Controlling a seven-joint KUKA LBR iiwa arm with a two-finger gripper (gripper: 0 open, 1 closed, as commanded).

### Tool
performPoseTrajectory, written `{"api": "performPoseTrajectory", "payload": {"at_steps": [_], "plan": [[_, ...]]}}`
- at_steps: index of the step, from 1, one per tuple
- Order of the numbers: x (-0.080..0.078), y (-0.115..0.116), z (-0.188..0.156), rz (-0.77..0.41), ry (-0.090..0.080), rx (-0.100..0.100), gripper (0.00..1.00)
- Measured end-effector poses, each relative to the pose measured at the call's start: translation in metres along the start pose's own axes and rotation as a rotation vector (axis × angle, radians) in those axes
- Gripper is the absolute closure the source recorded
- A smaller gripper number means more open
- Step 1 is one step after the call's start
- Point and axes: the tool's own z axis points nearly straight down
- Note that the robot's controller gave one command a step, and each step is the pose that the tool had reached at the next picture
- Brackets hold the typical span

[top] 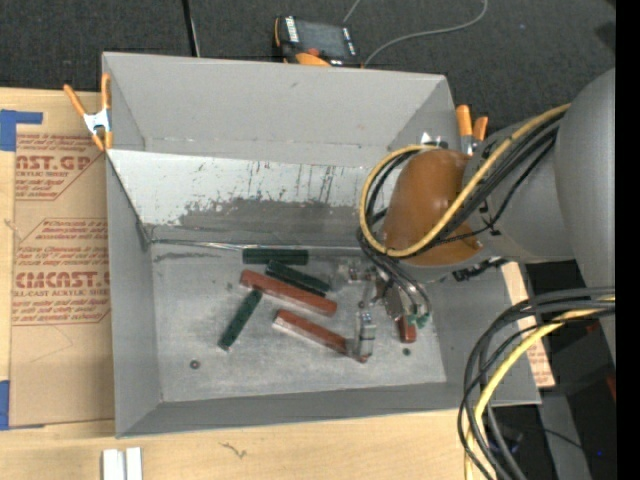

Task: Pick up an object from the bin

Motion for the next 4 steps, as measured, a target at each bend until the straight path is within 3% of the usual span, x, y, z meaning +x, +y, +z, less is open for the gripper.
{"api": "performPoseTrajectory", "payload": {"at_steps": [1, 2, 3, 4], "plan": [[-0.007, 0.028, 0.0, 0.134, 0.001, 0.0, 0.0], [-0.007, 0.028, -0.002, 0.134, 0.005, -0.001, 1.0], [-0.007, 0.028, 0.0, 0.135, 0.0, 0.0, 0.0], [-0.041, 0.103, 0.0, 0.176, 0.003, -0.003, 0.0]]}}
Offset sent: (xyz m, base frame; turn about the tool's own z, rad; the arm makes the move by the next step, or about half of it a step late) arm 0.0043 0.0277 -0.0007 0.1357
